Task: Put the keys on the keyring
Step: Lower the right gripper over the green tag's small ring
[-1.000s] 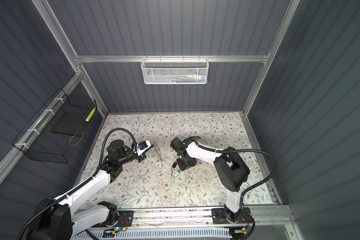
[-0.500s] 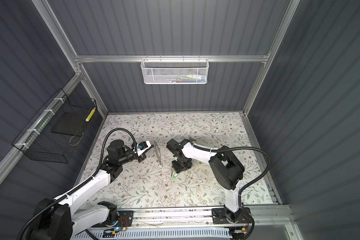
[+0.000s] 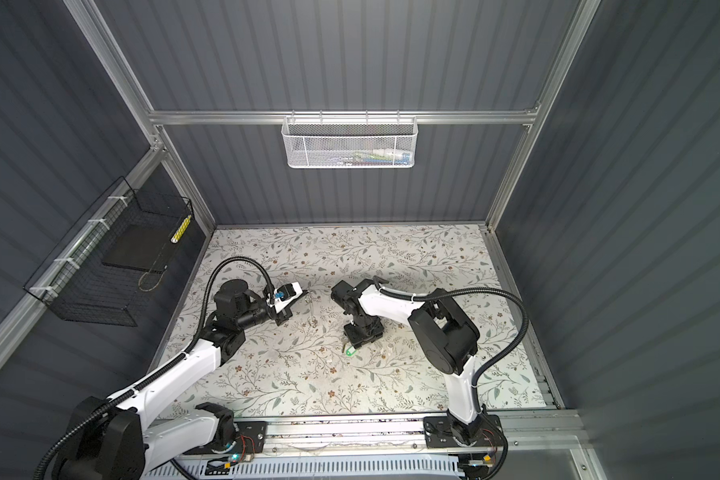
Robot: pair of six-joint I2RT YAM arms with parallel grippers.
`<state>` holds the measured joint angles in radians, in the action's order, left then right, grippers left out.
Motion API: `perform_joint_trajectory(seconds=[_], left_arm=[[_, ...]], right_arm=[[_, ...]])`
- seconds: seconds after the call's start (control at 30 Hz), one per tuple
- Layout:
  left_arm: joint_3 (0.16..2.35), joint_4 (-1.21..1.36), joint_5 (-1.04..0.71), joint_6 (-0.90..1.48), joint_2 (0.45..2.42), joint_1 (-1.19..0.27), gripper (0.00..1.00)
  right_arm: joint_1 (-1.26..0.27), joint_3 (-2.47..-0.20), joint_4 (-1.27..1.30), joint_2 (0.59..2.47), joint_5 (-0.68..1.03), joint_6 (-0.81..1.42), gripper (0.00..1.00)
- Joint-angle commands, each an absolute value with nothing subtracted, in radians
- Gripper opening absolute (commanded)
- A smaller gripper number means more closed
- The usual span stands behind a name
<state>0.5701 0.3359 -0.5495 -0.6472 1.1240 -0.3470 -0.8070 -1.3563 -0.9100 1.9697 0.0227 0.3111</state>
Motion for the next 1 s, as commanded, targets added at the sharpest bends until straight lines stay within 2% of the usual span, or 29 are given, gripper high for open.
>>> perform_joint_trajectory(seconds=[0.0, 0.3, 0.43, 0.57, 0.7, 0.97], left_arm=[[0.576, 0.335, -0.559, -0.665, 1.121, -0.341, 0.0], [0.575, 0.334, -0.553, -0.662, 1.118, -0.342, 0.0], [0.575, 0.339, -0.557, -0.66, 1.118, -0.344, 0.0], [0.575, 0.34, -0.56, -0.658, 1.118, -0.344, 0.0], [0.573, 0.342, -0.563, -0.656, 1.113, -0.342, 0.0], [0.574, 0.343, -0.568, -0.655, 1.11, -0.345, 0.0]], right_arm=[[-0.811, -1.324, -0.973, 1.939, -0.071, 0.249, 0.51], [-0.756, -1.267, -0.984, 1.896, -0.169, 0.214, 0.53], [-0.753, -1.284, -0.96, 1.842, -0.106, 0.223, 0.52], [-0.797, -1.347, -0.956, 1.865, -0.04, 0.263, 0.52], [-0.843, -1.407, -0.954, 1.913, -0.026, 0.285, 0.48], [-0.865, -1.38, -0.927, 1.927, -0.019, 0.309, 0.4]])
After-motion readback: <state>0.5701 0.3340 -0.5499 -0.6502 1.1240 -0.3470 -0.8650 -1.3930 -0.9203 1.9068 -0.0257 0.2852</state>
